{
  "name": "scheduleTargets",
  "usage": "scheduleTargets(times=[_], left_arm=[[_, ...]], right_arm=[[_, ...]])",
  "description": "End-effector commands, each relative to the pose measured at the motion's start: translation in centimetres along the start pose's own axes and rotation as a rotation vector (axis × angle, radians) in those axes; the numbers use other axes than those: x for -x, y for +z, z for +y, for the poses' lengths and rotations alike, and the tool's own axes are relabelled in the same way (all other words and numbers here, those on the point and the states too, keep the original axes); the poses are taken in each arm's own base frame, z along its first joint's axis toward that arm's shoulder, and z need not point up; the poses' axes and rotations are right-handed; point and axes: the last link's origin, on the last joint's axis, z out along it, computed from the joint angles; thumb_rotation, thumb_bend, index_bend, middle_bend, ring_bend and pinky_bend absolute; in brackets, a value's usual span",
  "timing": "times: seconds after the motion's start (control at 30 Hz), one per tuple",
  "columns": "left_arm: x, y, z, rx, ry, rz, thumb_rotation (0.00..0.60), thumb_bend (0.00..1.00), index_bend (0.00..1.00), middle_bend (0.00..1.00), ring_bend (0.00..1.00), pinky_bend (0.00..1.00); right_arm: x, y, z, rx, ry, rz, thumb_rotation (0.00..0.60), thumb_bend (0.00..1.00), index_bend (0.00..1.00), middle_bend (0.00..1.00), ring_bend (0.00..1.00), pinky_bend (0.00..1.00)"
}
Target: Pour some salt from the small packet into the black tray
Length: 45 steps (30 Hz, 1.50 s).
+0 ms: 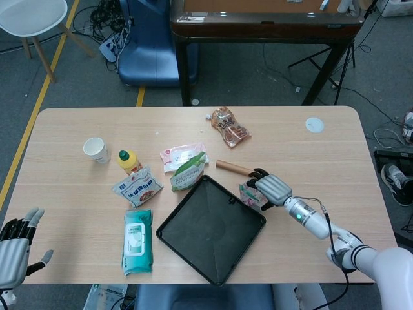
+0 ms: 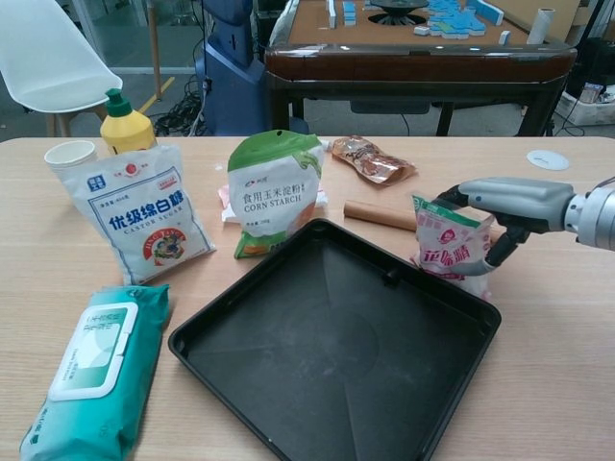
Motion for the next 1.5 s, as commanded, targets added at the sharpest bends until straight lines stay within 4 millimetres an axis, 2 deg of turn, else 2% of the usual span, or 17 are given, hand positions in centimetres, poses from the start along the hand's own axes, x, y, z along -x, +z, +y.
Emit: scheduleTargets(times=[0.03, 0.17, 0.27, 0.47, 0.67, 0.8, 1.03, 1.3, 1.5], left_arm=[[0.0, 0.0, 0.0, 0.001, 0.000, 0.000, 0.600, 0.20, 0.10, 0.11, 0.16, 0.09], [0.0, 0.0, 0.0, 0.000, 0.000, -0.002, 0.600, 0.20, 0.10, 0.11, 0.16, 0.09], [0.0, 0.1, 0.0, 0.000, 0.000, -0.004, 0.600, 0.20, 0.10, 0.11, 0.16, 0.09], [0.2, 0.1, 0.0, 0.003, -0.001, -0.009, 0.600, 0.20, 0.10, 0.11, 0.16, 0.09], [0.5, 0.5, 0.2, 0.021, -0.008, -0.019, 0.600, 0.20, 0.10, 0.11, 0.16, 0.09], [0.7, 0.7, 0.1, 0.027, -0.012, -0.022, 0.600, 0.20, 0.10, 0.11, 0.16, 0.09], [1.0, 0.8, -0.3, 0.026, -0.024, -0.029, 0.600, 0.20, 0.10, 0.11, 0.16, 0.09], [1.3, 0.7, -1.1, 0.015, -0.036, -0.035, 0.600, 0.20, 0.10, 0.11, 0.16, 0.09], [1.4, 0.7, -1.7, 0.006, -0.043, -0.036, 0.600, 0.20, 0.10, 0.11, 0.16, 0.09]], right_arm=[[-0.1, -0.1, 0.2, 0.003, 0.014, 0.009, 0.600, 0.34, 0.40, 0.40, 0.22, 0.07], [-0.3, -0.7, 1.0, 0.018, 0.037, 0.030, 0.600, 0.36, 0.45, 0.44, 0.30, 0.15], [-0.4, -2.0, 1.5, 0.033, 0.073, 0.066, 0.600, 0.37, 0.46, 0.44, 0.32, 0.17], [-0.4, -6.3, 2.2, 0.085, 0.128, 0.161, 0.600, 0.37, 0.46, 0.44, 0.32, 0.18], [1.0, -10.4, 1.3, 0.144, 0.141, 0.212, 0.600, 0.37, 0.46, 0.43, 0.32, 0.18], [2.2, -12.1, 0.3, 0.175, 0.162, 0.223, 0.600, 0.37, 0.46, 0.41, 0.33, 0.18], [4.0, -13.0, -1.4, 0.218, 0.200, 0.252, 0.600, 0.37, 0.46, 0.40, 0.32, 0.18], [5.9, -12.5, -2.6, 0.224, 0.253, 0.231, 0.600, 0.37, 0.45, 0.38, 0.30, 0.18], [6.3, -12.5, -3.1, 0.222, 0.251, 0.225, 0.600, 0.37, 0.30, 0.31, 0.23, 0.17]])
